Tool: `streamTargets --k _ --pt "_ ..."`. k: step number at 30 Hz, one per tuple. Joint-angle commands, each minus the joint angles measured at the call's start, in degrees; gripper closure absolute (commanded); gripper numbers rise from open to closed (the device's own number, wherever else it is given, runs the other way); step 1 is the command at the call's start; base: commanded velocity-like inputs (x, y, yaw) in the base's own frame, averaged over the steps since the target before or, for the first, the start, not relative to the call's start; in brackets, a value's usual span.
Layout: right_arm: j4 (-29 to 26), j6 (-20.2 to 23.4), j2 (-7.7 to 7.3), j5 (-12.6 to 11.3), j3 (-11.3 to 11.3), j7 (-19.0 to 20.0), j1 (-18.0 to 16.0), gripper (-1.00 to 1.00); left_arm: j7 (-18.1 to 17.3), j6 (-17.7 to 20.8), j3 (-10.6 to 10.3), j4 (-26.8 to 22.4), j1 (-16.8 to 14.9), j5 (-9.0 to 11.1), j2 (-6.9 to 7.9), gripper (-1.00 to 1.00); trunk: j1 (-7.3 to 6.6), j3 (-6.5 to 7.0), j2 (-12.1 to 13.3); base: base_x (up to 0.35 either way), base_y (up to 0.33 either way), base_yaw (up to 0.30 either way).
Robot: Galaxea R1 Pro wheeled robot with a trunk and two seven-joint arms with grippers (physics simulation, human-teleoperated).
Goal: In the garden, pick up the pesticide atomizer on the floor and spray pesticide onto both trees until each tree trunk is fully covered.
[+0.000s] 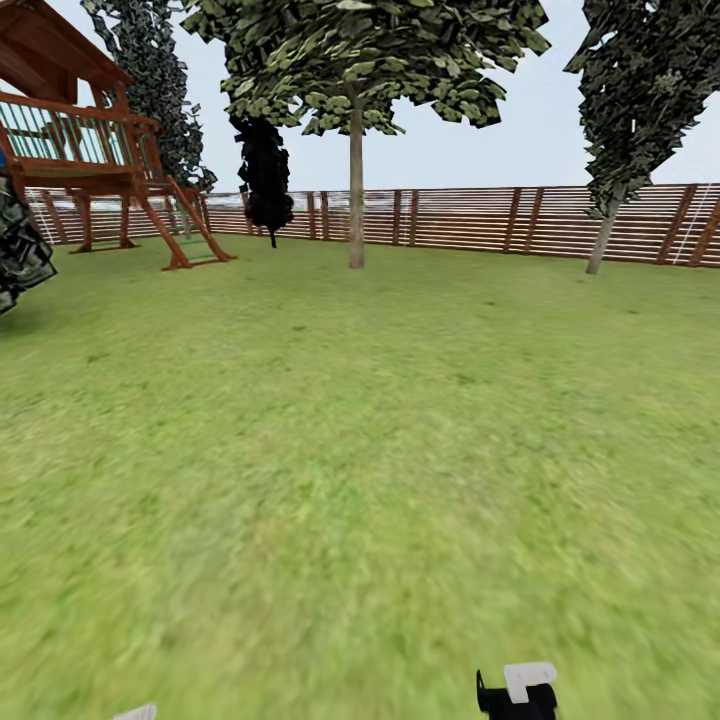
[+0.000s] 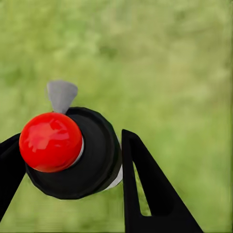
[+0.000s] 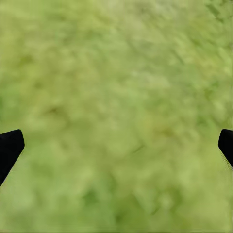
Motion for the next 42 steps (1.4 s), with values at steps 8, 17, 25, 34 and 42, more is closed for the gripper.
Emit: streamTargets --k 8,17,25,34,42 --pt "0.0 0.0 0.12 0.0 0.0 0.0 0.0 -1.00 0.0 0.0 0.0 0.0 0.0 0.0 0.00 1.00 0.00 0.00 0.0 0.339 0.000 0.000" --pt "0.0 0.0 0.13 0.0 0.0 0.0 0.0 -1.00 0.0 0.0 0.0 0.0 0.0 0.0 0.00 1.00 0.00 0.00 0.0 0.339 0.000 0.000" --pt "0.0 0.0 0.13 0.0 0.0 0.0 0.0 -1.00 0.0 0.0 0.0 0.0 0.0 0.0 0.00 1.00 0.00 0.00 0.0 0.340 0.000 0.000" --pt "0.0 0.0 0.13 0.0 0.0 0.0 0.0 -1.00 0.0 0.0 0.0 0.0 0.0 0.0 0.00 1.00 0.00 0.00 0.0 0.339 0.000 0.000" --pt "0.0 0.0 0.13 0.0 0.0 0.0 0.0 -1.00 0.0 0.0 0.0 0.0 0.0 0.0 0.00 1.00 0.00 0.00 0.0 0.339 0.000 0.000"
